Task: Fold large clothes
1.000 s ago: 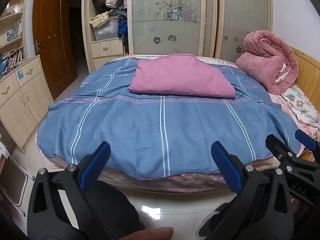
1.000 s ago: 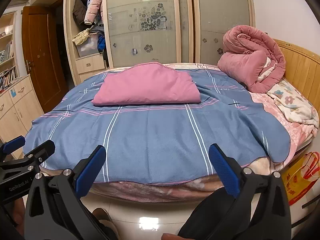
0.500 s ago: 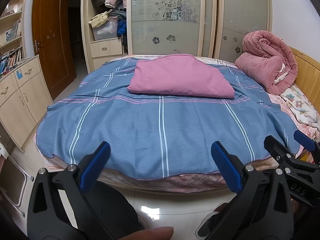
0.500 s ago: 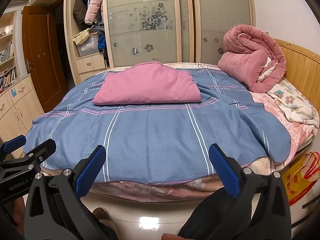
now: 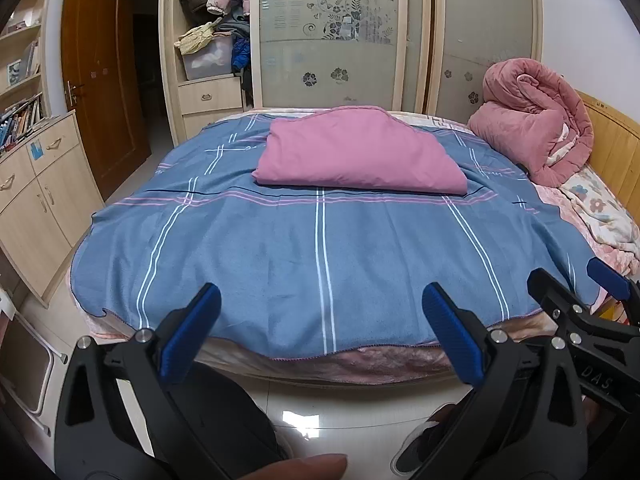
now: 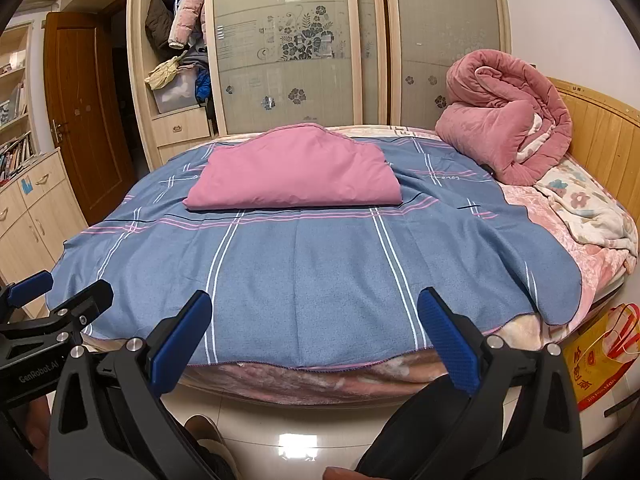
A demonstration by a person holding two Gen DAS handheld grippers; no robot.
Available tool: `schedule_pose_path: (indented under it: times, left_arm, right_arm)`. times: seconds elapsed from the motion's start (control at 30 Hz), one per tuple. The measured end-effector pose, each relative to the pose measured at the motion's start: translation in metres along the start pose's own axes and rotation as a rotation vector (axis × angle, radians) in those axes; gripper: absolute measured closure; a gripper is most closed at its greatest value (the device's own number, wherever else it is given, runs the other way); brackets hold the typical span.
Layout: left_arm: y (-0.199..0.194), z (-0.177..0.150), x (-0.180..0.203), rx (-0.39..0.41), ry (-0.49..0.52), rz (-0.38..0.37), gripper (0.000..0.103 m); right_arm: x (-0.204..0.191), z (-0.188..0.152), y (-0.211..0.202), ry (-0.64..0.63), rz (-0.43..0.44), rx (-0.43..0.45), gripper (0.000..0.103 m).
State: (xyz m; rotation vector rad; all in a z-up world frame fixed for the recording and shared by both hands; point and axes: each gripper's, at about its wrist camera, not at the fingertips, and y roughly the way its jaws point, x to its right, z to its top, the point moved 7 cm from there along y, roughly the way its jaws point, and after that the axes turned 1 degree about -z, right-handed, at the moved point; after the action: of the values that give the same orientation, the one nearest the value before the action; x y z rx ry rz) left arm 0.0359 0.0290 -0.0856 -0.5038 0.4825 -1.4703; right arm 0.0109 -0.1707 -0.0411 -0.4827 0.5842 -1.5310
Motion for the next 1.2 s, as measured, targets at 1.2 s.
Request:
schedule_pose_path:
  times: [1.2]
  left_arm:
    - [0.008,-0.004,0.006,-0.017,0.01,-0.009,0.002]
  right_arm:
    - [0.003,-0.006,0.012,0.0,-0.003,-0.023,0.001]
